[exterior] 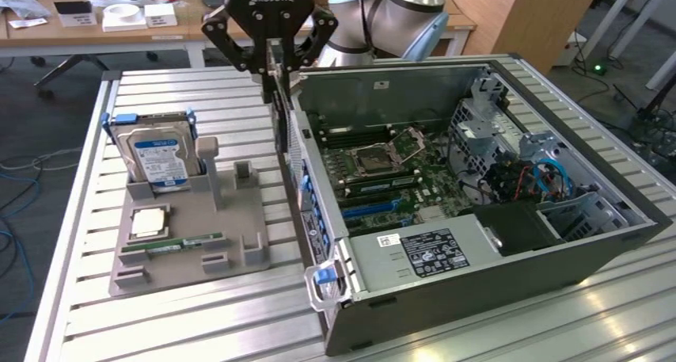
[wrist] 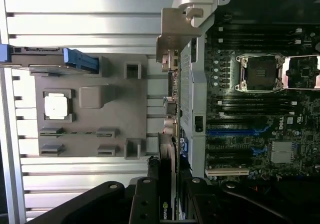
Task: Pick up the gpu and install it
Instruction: 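Pick up the gpu and move the gpu toward the slot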
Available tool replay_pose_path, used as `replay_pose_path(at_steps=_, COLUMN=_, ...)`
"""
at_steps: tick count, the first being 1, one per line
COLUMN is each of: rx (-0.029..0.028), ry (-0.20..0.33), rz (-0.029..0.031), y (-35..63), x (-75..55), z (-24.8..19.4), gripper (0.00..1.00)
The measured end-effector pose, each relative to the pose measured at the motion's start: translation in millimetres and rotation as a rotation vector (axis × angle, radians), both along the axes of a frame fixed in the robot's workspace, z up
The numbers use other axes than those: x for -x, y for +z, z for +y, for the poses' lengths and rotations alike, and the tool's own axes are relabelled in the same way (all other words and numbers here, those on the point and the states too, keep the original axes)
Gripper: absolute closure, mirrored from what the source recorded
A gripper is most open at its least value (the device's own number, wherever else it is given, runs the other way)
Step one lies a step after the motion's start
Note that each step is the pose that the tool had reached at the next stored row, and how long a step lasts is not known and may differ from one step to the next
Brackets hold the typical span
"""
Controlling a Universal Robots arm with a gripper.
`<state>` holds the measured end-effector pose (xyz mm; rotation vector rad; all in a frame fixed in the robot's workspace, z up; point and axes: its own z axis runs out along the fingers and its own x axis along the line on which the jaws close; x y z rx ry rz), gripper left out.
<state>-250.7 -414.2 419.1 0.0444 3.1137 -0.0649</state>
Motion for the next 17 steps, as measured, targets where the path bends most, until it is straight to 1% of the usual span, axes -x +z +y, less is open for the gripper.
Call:
replay_pose_path(at_steps=4, rx=-0.0004, ry=0.000, rz=-0.0001, y=-0.1, x=-16.3, z=0.0, gripper=0.74)
replay_pose_path(at_steps=17, rx=-0.0009, ry=0.000, rz=0.0000, y=0.0, x=-75.4, z=0.0, gripper=0.74)
